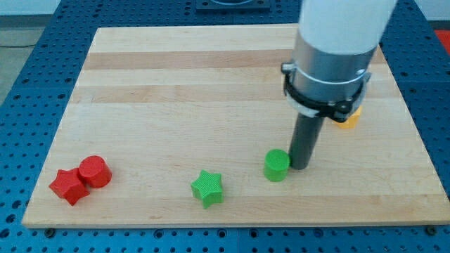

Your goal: Place the green circle right to the green star

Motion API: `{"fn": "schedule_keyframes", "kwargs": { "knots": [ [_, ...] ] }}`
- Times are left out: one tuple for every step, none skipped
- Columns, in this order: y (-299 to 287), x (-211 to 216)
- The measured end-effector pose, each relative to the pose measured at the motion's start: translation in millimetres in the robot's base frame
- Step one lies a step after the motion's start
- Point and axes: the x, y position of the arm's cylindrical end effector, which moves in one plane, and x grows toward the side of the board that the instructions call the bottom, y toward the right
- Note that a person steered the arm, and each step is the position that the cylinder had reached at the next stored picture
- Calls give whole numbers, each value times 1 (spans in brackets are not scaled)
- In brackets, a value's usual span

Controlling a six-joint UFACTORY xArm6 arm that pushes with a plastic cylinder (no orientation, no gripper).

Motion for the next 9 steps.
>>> {"fn": "schedule_keyframes", "kwargs": {
  "knots": [
    [-24, 6],
    [-24, -9],
    [-29, -17],
    [-46, -13],
    [-54, -3],
    [-54, 4],
    [-36, 4],
    [-15, 9],
    [-17, 21]
  ]
}}
